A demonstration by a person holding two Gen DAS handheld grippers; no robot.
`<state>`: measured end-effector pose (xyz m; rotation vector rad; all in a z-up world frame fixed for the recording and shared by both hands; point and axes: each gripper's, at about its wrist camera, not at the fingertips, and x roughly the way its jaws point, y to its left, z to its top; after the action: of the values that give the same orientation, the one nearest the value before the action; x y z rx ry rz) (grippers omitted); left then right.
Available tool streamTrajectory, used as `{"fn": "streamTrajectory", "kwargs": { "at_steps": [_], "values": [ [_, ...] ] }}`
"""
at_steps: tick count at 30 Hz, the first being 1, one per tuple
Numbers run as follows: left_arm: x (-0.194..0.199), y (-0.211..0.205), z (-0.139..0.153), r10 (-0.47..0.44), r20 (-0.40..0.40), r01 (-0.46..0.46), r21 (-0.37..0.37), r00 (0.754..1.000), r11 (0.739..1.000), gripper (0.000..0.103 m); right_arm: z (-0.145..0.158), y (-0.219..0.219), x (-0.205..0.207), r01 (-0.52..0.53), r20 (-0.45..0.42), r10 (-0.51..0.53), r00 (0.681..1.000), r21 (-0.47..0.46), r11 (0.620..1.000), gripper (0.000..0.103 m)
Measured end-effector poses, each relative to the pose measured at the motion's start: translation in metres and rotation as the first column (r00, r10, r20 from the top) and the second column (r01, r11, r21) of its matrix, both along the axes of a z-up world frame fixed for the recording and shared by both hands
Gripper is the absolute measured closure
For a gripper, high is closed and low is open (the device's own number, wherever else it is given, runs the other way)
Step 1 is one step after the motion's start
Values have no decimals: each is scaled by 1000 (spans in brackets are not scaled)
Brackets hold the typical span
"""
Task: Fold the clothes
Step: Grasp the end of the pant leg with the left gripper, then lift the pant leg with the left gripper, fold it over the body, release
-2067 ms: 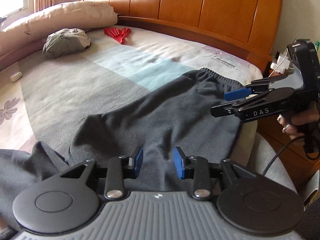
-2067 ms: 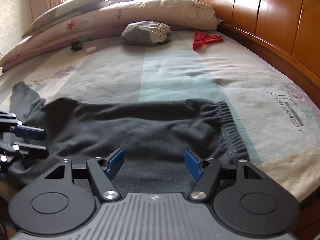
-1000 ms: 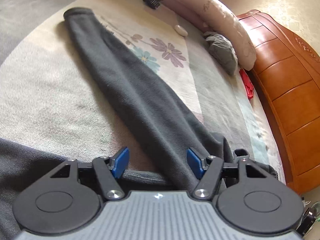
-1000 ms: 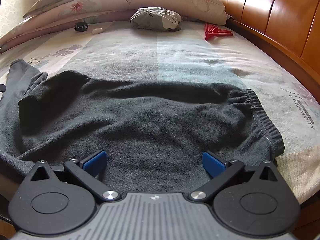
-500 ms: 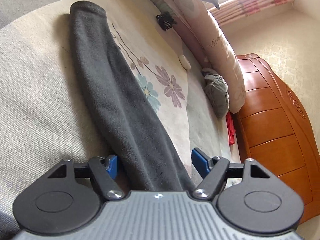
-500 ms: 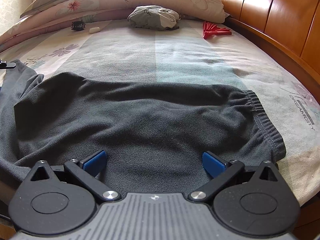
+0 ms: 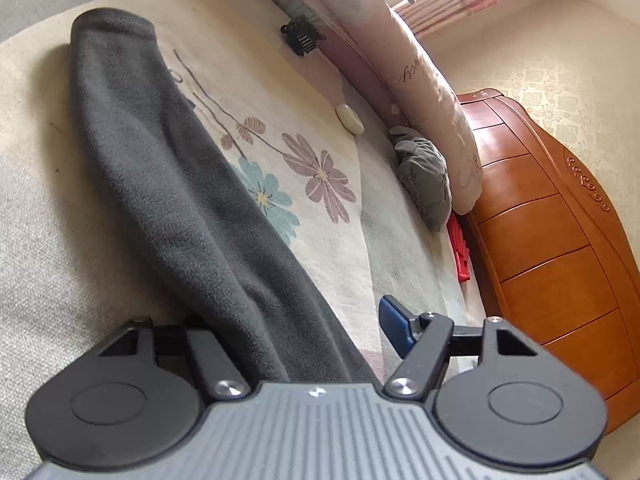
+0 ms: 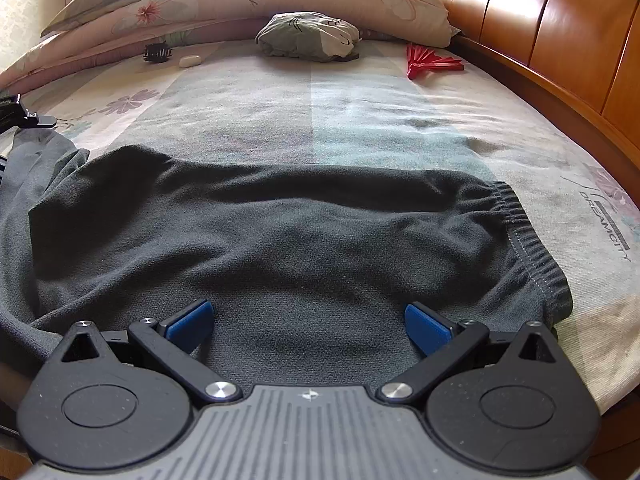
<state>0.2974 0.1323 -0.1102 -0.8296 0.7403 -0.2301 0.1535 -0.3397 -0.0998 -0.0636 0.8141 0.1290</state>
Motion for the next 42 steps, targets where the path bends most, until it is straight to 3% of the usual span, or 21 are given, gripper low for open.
{"fn": "streamTrajectory", "kwargs": {
  "at_steps": [3,5,7,11,19,24,27,31,37,42],
  "values": [
    [-5,1,0,15,-6,-14,36,1000,999,53,0,0,0,-1,2,1,1000,1,1000,0],
    [-9,6,-2,34,-37,-32,46,999,998,84,0,-1,0,-1,3,1,1000,2,1000,0],
    [-13,13,-3,51,-73,-48,50,996,998,93,0,-1,-1,1,4,-1,1000,2,1000,0],
    [-23,7,12,59,-54,-51,139,997,989,94,0,-1,-2,3,5,-3,1000,3,1000,0],
    [-75,-4,76,56,134,-89,250,989,964,96,1,-2,-2,-4,4,4,1000,4,1000,0],
    [-114,-9,110,80,195,-136,295,978,946,96,1,-2,-4,-13,3,13,1000,4,1000,0],
    [-140,-18,128,78,239,-163,362,968,918,96,1,-2,-5,-15,6,15,1000,4,1000,0],
    [-172,-34,144,76,294,-217,486,953,847,96,1,-2,-5,-15,7,15,1000,3,1000,0],
    [-197,-35,141,113,308,-282,585,945,760,96,2,-2,-5,-15,3,15,1000,3,1000,0],
    [-201,-22,132,158,272,-292,580,949,761,96,7,-2,-5,1,-11,-1,1000,16,1000,0]
  ]
}}
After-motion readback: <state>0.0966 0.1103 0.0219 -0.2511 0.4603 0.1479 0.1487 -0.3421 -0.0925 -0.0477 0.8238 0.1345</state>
